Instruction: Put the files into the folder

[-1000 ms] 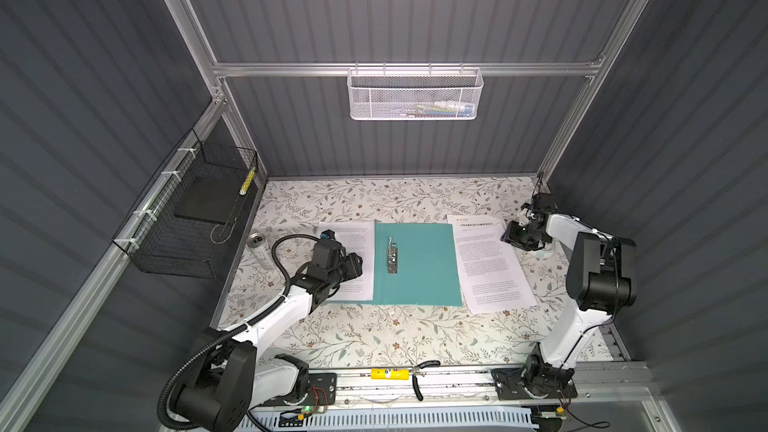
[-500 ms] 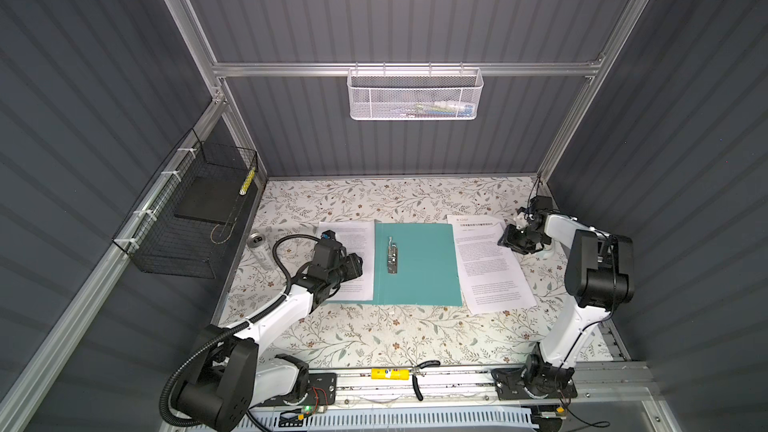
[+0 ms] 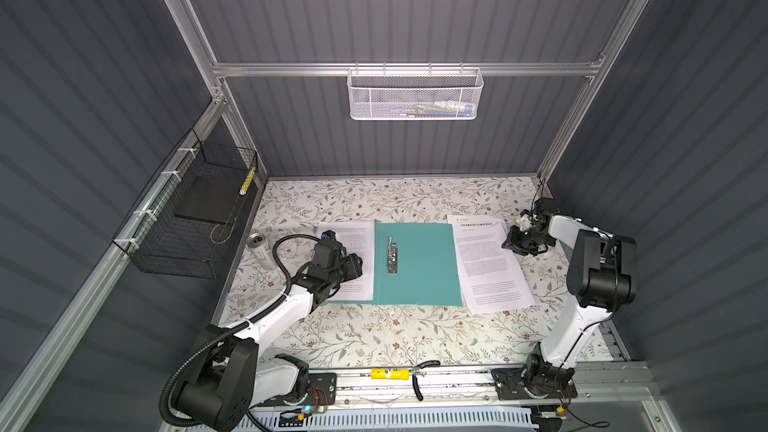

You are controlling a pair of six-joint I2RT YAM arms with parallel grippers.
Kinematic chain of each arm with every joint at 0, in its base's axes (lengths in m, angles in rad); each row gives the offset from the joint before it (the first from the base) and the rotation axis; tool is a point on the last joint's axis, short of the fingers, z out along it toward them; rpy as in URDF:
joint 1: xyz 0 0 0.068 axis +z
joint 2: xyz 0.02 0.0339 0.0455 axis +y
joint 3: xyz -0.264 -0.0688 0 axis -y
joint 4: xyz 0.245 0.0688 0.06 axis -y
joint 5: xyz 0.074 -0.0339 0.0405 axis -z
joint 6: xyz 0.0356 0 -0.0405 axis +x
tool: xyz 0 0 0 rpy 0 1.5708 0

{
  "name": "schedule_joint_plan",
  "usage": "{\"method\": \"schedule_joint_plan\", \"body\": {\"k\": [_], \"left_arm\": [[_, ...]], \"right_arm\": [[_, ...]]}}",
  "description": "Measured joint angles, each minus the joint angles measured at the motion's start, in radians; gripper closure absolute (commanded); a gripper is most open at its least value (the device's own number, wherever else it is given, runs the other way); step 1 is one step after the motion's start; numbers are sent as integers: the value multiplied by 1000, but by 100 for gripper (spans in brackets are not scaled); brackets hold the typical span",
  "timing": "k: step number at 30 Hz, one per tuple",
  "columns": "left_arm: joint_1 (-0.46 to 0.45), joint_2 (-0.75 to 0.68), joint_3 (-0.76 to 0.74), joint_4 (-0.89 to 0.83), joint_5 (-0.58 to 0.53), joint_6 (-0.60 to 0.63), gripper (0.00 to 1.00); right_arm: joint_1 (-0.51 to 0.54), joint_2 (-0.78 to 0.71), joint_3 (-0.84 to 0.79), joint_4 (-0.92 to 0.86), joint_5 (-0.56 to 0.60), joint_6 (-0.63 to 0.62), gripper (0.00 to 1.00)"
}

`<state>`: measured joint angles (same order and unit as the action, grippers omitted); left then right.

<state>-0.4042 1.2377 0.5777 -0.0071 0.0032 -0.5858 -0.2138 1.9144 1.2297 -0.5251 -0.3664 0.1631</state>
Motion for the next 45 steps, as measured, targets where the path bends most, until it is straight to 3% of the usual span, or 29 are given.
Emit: {"method": "schedule_joint_plan", "body": {"k": [4,12,21,32,41,45], "left_arm": [[0,0,0,0,0,0,39],[0,28,0,5,1,-1,40],[0,18,0,8,-4,-20,41],[0,12,16,2,-7,-20,41],[0,-19,18,-3,-9,-20,40],[0,-40,19,-15,-11,-19,39]], "right_arm": [[0,-36,-27,13,-33,30,100],[0,-193,-107,42,-29,102,100],[32,-447,-214,74,128,237,100],[302,-642,-153,27,255,309,100],[547,-732,-155,213,203,526,100],[587,-721,-169,310,149,627,100]]}}
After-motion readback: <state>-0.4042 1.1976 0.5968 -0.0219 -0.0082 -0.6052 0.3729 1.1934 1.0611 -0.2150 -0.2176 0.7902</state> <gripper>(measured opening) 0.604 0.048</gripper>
